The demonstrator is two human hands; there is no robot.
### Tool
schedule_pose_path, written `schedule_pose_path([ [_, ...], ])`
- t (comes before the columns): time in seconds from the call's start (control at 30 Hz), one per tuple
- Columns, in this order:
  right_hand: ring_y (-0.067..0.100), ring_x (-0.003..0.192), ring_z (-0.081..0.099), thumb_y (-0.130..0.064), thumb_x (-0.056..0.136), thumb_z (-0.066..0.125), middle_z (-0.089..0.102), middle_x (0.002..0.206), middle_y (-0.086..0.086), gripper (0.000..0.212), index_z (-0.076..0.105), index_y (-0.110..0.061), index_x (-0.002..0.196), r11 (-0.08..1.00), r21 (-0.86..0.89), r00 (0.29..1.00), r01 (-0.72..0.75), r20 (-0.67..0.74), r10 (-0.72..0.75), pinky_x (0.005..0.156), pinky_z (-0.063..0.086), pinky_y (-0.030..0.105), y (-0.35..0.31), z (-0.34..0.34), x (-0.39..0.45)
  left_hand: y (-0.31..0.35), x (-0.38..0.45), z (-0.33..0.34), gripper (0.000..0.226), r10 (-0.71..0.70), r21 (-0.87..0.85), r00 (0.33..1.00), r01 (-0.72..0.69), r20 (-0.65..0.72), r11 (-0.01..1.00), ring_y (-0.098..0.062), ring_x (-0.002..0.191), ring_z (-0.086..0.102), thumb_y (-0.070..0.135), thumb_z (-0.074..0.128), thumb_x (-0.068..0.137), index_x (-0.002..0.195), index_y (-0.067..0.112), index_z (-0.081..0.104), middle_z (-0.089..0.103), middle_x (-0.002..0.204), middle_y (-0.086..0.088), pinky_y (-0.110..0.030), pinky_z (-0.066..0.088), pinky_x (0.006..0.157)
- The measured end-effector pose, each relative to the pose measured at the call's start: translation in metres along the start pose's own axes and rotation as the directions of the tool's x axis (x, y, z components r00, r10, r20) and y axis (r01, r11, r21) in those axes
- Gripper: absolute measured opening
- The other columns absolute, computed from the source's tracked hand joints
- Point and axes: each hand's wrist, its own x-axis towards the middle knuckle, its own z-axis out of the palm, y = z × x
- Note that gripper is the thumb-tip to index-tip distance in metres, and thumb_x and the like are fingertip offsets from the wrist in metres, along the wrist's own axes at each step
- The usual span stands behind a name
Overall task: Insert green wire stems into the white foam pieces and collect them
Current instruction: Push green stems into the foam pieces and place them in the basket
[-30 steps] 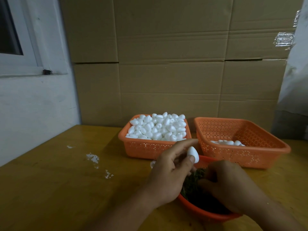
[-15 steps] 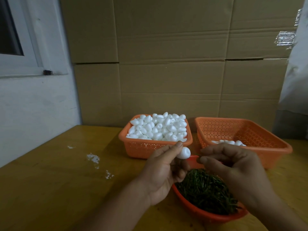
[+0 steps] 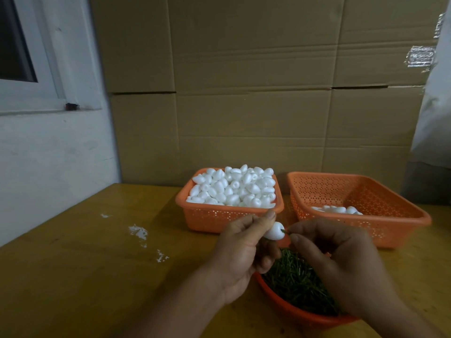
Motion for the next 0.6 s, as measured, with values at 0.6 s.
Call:
schedule_pose_path([
  [0.6, -0.004, 0.066, 0.068, -0.027, 0.078, 0.077, 0.071, 0.074, -0.028, 0.016, 0.073, -0.042, 0.080, 0.992, -0.128, 0.999, 0.016, -0.043, -0.021, 0.059, 0.057, 0.028, -0.0013, 0.0026, -0.0023, -0.0061, 0.0014, 0.0009, 0.028, 0.149, 0.114, 0.989, -0.146, -0.015, 0.983, -0.010, 0.044, 0.046, 0.047, 0.075, 0.075, 0.075, 0.019, 0.069, 0.060, 0.057, -0.004, -0.018, 0.034, 0.043],
])
